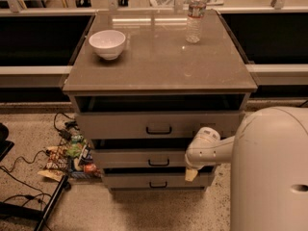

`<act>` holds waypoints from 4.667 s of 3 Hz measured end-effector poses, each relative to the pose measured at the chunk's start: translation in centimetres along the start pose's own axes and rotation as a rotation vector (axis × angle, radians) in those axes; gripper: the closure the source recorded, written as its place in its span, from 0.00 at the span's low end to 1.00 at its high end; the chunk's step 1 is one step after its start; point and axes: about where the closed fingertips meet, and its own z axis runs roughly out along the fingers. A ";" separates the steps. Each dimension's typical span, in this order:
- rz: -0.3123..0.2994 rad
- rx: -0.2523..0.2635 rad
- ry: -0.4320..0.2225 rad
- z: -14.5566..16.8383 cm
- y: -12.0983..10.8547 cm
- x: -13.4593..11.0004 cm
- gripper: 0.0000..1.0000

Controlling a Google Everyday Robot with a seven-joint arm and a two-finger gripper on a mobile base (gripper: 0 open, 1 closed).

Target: Open middle drawer

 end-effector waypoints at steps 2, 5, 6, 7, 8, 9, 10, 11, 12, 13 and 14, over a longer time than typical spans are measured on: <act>0.023 -0.035 0.025 -1.4 1.7 1.9 0.69; 0.025 -0.041 0.031 -3.0 1.7 2.4 1.00; 0.025 -0.041 0.031 -3.1 1.7 2.4 1.00; 0.025 -0.041 0.031 -3.1 1.6 2.4 1.00; 0.025 -0.041 0.031 -3.2 1.6 2.4 0.98; 0.025 -0.041 0.031 -3.2 1.6 2.4 0.75; 0.025 -0.041 0.031 -3.3 1.6 2.4 0.52; 0.025 -0.041 0.031 -3.3 1.6 2.4 0.21; 0.025 -0.042 0.032 -3.3 1.6 2.4 0.00; 0.025 -0.042 0.032 -3.3 1.6 2.4 0.00; 0.043 -0.092 0.056 -3.0 3.1 2.5 0.18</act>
Offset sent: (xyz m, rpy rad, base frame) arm -0.1371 -0.1461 0.1494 -0.1280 0.1133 -0.1495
